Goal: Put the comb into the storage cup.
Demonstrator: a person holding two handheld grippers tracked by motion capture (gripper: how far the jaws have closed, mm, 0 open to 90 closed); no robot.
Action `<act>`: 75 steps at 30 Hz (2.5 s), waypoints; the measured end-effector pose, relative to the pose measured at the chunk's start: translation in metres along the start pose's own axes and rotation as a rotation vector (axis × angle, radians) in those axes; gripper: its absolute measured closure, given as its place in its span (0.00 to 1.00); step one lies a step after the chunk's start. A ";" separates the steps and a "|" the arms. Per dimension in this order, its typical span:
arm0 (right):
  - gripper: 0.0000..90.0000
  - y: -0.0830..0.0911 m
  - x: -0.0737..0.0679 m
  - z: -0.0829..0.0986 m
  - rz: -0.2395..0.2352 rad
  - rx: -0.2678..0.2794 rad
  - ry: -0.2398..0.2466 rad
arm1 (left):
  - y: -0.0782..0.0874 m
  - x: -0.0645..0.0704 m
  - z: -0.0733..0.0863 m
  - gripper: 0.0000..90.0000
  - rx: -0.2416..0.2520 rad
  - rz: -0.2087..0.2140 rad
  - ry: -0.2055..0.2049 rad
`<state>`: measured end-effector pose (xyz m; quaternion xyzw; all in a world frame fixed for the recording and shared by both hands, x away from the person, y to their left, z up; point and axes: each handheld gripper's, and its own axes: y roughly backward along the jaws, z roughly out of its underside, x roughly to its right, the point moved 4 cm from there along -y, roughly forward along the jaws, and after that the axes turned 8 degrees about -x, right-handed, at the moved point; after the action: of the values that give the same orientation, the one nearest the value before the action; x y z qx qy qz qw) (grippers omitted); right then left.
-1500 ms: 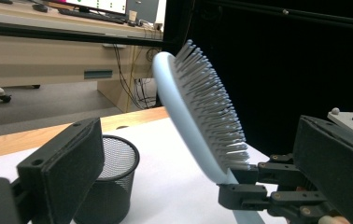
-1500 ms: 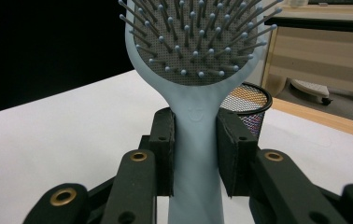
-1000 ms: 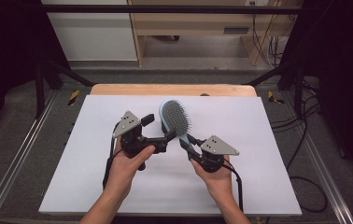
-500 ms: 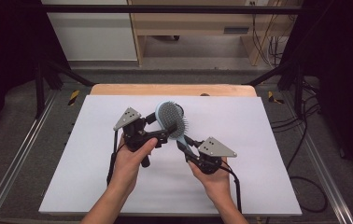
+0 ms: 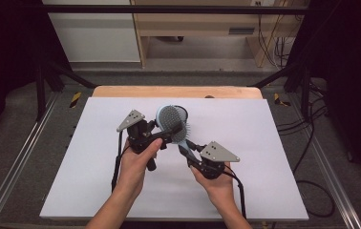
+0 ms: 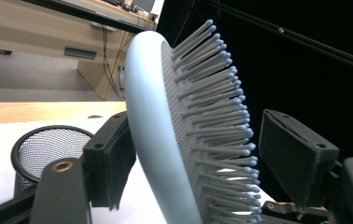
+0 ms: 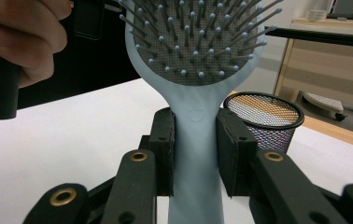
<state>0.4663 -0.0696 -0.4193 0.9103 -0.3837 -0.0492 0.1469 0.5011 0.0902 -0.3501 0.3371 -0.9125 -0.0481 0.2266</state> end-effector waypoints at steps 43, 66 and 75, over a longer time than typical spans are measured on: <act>0.77 -0.009 -0.002 0.010 -0.019 -0.041 -0.012 | 0.001 0.008 0.008 0.58 0.007 -0.040 0.032; 0.75 -0.010 -0.002 0.011 -0.041 -0.051 -0.012 | 0.002 0.007 0.008 0.59 -0.006 -0.033 0.031; 0.37 -0.009 -0.002 0.011 -0.046 -0.068 -0.025 | 0.004 0.005 0.004 0.59 0.001 -0.058 0.001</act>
<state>0.4689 -0.0650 -0.4326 0.9127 -0.3625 -0.0771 0.1720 0.4937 0.0903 -0.3508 0.3638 -0.9022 -0.0539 0.2253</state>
